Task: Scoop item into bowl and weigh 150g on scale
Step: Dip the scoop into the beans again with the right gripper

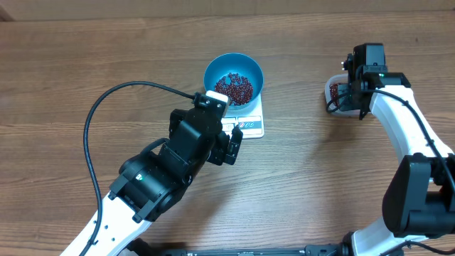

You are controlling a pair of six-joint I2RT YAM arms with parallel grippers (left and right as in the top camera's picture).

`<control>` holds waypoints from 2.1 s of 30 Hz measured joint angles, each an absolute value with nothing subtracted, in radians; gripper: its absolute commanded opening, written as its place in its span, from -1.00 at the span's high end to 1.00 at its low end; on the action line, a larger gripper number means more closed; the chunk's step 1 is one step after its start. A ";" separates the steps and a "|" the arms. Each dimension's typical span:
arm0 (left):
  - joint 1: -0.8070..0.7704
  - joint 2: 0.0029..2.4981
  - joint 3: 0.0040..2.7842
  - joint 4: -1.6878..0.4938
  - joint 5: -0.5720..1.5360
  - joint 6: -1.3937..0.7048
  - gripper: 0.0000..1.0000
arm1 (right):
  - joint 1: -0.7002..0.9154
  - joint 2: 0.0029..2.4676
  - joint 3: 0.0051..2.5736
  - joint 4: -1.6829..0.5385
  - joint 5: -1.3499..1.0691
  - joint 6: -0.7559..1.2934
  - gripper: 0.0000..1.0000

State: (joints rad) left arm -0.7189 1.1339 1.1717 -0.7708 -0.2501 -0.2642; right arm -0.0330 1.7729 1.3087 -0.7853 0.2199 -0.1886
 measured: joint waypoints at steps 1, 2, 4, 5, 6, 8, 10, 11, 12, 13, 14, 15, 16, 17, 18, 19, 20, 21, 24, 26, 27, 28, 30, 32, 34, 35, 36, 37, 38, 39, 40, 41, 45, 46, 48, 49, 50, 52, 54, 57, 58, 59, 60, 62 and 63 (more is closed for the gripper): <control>-0.719 1.134 1.172 -0.771 -0.250 -0.264 -0.99 | -0.033 1.773 1.309 -0.785 0.216 -0.188 0.93; -0.719 1.134 1.172 -0.771 -0.250 -0.264 -0.99 | -0.033 1.773 1.309 -0.785 0.212 -0.188 0.93; -0.719 1.134 1.172 -0.771 -0.250 -0.264 -0.99 | -0.034 1.773 1.309 -0.783 0.201 -0.188 0.93; -0.719 1.134 1.172 -0.771 -0.250 -0.264 -0.98 | -0.036 1.773 1.309 -0.781 0.191 -0.188 0.93; -0.719 1.134 1.172 -0.771 -0.250 -0.264 -0.99 | -0.040 1.773 1.309 -0.778 0.176 -0.189 0.93; -0.719 1.134 1.172 -0.771 -0.250 -0.264 -0.98 | -0.052 1.773 1.309 -0.778 0.144 -0.188 0.93; -0.719 1.134 1.172 -0.771 -0.250 -0.264 -0.99 | -0.070 1.773 1.309 -0.777 0.105 -0.188 0.93; -0.719 1.134 1.172 -0.771 -0.250 -0.264 -0.99 | -0.081 1.773 1.309 -0.775 0.084 -0.188 0.93; -0.719 1.134 1.172 -0.771 -0.250 -0.264 -0.99 | -0.094 1.773 1.309 -0.774 0.060 -0.189 0.93; -0.719 1.134 1.172 -0.771 -0.250 -0.264 -0.99 | -0.106 1.773 1.309 -0.772 0.035 -0.189 0.93; -0.719 1.134 1.172 -0.771 -0.250 -0.264 -0.99 | -0.116 1.773 1.309 -0.770 0.016 -0.188 0.93; -0.719 1.134 1.172 -0.771 -0.250 -0.264 -0.98 | -0.130 1.773 1.309 -0.770 -0.012 -0.189 0.93; -0.719 1.134 1.172 -0.771 -0.250 -0.264 -0.99 | -0.146 1.773 1.309 -0.771 -0.041 -0.188 0.93; -0.719 1.134 1.172 -0.771 -0.250 -0.264 -0.99 | -0.156 1.773 1.309 -0.770 -0.061 -0.188 0.93; -0.719 1.134 1.172 -0.771 -0.250 -0.264 -0.99 | -0.169 1.773 1.309 -0.770 -0.084 -0.188 0.93; -0.719 1.134 1.172 -0.771 -0.250 -0.264 -0.99 | -0.181 1.773 1.309 -0.769 -0.104 -0.189 0.93; -0.719 1.134 1.172 -0.771 -0.250 -0.264 -0.99 | -0.193 1.773 1.309 -0.769 -0.123 -0.188 0.93; -0.719 1.134 1.172 -0.771 -0.250 -0.264 -0.99 | -0.207 1.773 1.309 -0.769 -0.144 -0.188 0.93; -0.719 1.134 1.172 -0.771 -0.250 -0.264 -0.98 | -0.229 1.773 1.309 -0.770 -0.185 -0.188 0.93; -0.719 1.134 1.172 -0.771 -0.250 -0.264 -0.99 | -0.239 1.774 1.309 -0.770 -0.211 -0.188 0.93; -0.719 1.134 1.172 -0.771 -0.250 -0.264 -0.99 | -0.243 1.775 1.309 -0.771 -0.227 -0.188 0.93; -0.719 1.134 1.172 -0.771 -0.250 -0.264 -0.99 | -0.246 1.776 1.309 -0.771 -0.237 -0.188 0.93; -0.719 1.134 1.172 -0.771 -0.250 -0.264 -0.99 | -0.250 1.777 1.309 -0.772 -0.259 -0.188 0.93; -0.719 1.134 1.172 -0.771 -0.250 -0.264 -0.99 | -0.253 1.778 1.309 -0.771 -0.275 -0.188 0.93; -0.719 1.134 1.172 -0.771 -0.250 -0.264 -0.98 | -0.254 1.778 1.309 -0.771 -0.285 -0.188 0.93; -0.719 1.134 1.172 -0.771 -0.250 -0.264 -0.99 | -0.254 1.778 1.309 -0.770 -0.288 -0.188 0.93; -0.719 1.134 1.172 -0.771 -0.250 -0.264 -0.99 | -0.255 1.779 1.309 -0.770 -0.291 -0.188 0.93; -0.719 1.134 1.172 -0.771 -0.250 -0.264 -0.99 | -0.255 1.781 1.309 -0.770 -0.294 -0.188 0.93; -0.719 1.134 1.172 -0.771 -0.250 -0.264 -0.99 | -0.255 1.783 1.309 -0.770 -0.300 -0.188 0.93; -0.719 1.134 1.172 -0.771 -0.250 -0.264 -0.99 | -0.255 1.787 1.309 -0.769 -0.306 -0.188 0.93; -0.719 1.134 1.172 -0.771 -0.250 -0.264 -0.99 | -0.255 1.791 1.309 -0.767 -0.314 -0.187 0.93; -0.719 1.134 1.172 -0.771 -0.250 -0.264 -0.99 | -0.255 1.794 1.309 -0.765 -0.322 -0.189 0.93; -0.719 1.134 1.172 -0.771 -0.250 -0.264 -0.99 | -0.258 1.809 1.316 -0.759 -0.359 -0.187 0.93; -0.719 1.134 1.172 -0.771 -0.250 -0.264 -0.99 | -0.259 1.813 1.320 -0.759 -0.367 -0.188 0.93; -0.719 1.134 1.172 -0.771 -0.250 -0.264 -0.98 | -0.266 1.820 1.324 -0.757 -0.385 -0.187 0.93; -0.719 1.134 1.172 -0.771 -0.250 -0.264 -0.99 | -0.270 1.822 1.324 -0.755 -0.393 -0.188 0.93; -0.719 1.134 1.172 -0.771 -0.250 -0.264 -0.99 | -0.276 1.824 1.324 -0.754 -0.404 -0.188 0.93; -0.719 1.134 1.172 -0.771 -0.250 -0.264 -0.99 | -0.289 1.826 1.324 -0.752 -0.421 -0.188 0.93; -0.719 1.134 1.172 -0.771 -0.250 -0.264 -0.99 | -0.303 1.829 1.324 -0.752 -0.437 -0.187 0.93; -0.719 1.134 1.172 -0.771 -0.250 -0.264 -0.99 | -0.321 1.835 1.324 -0.753 -0.461 -0.184 0.93; -0.719 1.134 1.172 -0.771 -0.250 -0.264 -0.99 | -0.326 1.836 1.324 -0.753 -0.466 -0.179 0.93; -0.719 1.134 1.172 -0.771 -0.250 -0.264 -0.99 | -0.327 1.837 1.324 -0.753 -0.470 -0.176 0.93; -0.719 1.134 1.172 -0.771 -0.250 -0.264 -0.99 | -0.330 1.837 1.324 -0.752 -0.474 -0.174 0.93; -0.719 1.134 1.172 -0.771 -0.250 -0.264 -0.99 | -0.332 1.838 1.324 -0.753 -0.476 -0.168 0.93; -0.719 1.134 1.172 -0.771 -0.250 -0.264 -0.99 | -0.332 1.838 1.324 -0.753 -0.476 -0.165 0.93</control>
